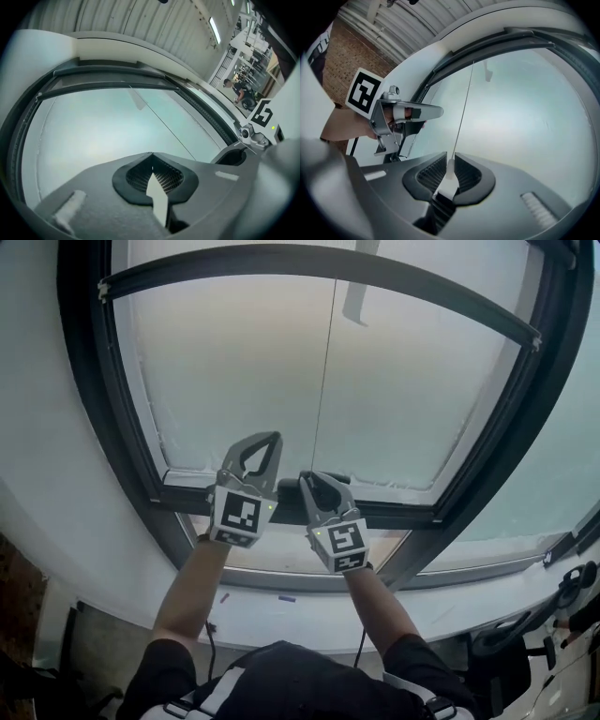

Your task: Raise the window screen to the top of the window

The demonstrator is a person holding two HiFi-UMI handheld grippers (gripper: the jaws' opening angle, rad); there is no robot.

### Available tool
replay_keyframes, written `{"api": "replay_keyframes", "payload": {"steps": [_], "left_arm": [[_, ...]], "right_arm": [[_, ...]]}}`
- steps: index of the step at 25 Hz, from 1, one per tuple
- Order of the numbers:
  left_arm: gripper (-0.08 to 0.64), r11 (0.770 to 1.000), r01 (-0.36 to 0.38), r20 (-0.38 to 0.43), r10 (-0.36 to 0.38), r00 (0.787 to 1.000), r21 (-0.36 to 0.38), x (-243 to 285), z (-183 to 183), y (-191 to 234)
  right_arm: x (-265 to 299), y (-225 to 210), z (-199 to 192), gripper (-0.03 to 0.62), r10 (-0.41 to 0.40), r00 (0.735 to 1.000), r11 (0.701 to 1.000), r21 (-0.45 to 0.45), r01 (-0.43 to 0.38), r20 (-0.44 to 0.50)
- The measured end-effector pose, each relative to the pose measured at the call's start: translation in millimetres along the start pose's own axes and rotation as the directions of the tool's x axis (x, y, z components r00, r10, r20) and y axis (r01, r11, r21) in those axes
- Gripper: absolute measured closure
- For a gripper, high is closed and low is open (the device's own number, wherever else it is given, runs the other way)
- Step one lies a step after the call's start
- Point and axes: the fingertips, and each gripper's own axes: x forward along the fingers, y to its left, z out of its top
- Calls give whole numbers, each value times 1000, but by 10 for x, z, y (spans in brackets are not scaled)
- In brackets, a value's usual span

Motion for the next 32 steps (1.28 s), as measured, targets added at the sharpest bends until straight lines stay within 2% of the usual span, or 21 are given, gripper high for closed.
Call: {"api": "replay_keyframes", "payload": {"steps": [2,4,6,10,13,18,23,32], "left_arm": [[556,997,-12,-7,12,1000,-74,-10,-64,13],[556,993,-16,11,18,1000,-114,-22,-99,40],[557,991,-12,27,16,1000,-133,-85,-121,28],[557,989,2,35,3,999,-146,-198,-160,-40],[557,989,7,41,-1,999,-146,-216,-167,-74],[557,971,17,47,-6,999,-237,-234,-115,-76],[557,981,-1,55,12,998,-193,-300,-83,-12],[557,980,5,56,6,998,-200,-312,-33,-53]], "right_arm": [[40,19,61,537,9,1000,1000,-19,-8,8],[71,-3,145,537,5,1000,1000,-22,-5,21],[34,-28,232,537,-6,999,1000,-17,6,41],[-46,-92,492,536,-37,994,996,-83,45,100],[-48,-173,664,536,-55,990,996,-66,64,129],[-102,-280,1020,536,-58,980,993,-93,77,190],[-89,-328,1212,535,-67,972,991,-100,92,226],[-18,-553,1710,535,-102,942,987,-85,135,321]]}}
